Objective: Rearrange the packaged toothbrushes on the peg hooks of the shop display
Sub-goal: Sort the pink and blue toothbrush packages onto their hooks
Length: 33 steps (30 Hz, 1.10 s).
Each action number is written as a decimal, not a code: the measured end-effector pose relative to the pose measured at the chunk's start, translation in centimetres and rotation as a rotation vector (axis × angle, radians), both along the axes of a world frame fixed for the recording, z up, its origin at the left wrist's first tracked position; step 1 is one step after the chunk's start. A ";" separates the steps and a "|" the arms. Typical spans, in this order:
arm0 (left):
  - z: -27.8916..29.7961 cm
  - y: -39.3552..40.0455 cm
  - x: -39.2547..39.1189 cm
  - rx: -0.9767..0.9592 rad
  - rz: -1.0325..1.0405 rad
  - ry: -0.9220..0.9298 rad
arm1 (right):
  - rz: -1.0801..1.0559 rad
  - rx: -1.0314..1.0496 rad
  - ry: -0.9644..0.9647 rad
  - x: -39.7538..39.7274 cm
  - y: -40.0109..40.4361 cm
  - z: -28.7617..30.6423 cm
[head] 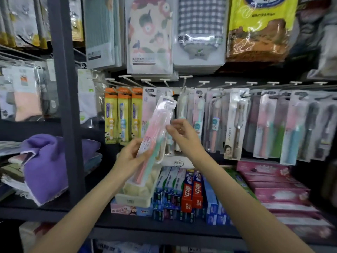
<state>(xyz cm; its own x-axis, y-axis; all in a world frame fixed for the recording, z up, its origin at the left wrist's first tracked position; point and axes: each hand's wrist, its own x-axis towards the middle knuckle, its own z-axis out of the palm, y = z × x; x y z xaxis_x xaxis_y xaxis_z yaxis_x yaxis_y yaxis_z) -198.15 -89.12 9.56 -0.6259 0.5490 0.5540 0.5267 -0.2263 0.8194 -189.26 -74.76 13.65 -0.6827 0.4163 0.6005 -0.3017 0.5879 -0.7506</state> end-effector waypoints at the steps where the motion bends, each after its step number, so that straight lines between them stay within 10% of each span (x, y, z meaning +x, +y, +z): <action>1: 0.0 0.9 0.9 -0.002 -0.029 0.003 | 0.017 0.012 -0.007 0.5 0.0 0.1; 18: 1.9 22.5 12.4 -0.144 0.162 0.037 | -0.537 0.283 -0.385 21.3 22.2 -1.0; 33: 2.8 27.3 13.3 -0.195 0.436 0.045 | -0.528 0.119 -0.097 17.3 24.4 2.5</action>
<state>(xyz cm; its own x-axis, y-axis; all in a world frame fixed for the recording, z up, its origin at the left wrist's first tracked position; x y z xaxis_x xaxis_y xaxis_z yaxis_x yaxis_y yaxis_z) -184.89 -61.86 12.37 -0.7988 0.3365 0.4987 0.5743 0.1794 0.7987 -172.01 -50.38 16.16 -0.4540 0.6505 0.6089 0.1246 0.7230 -0.6795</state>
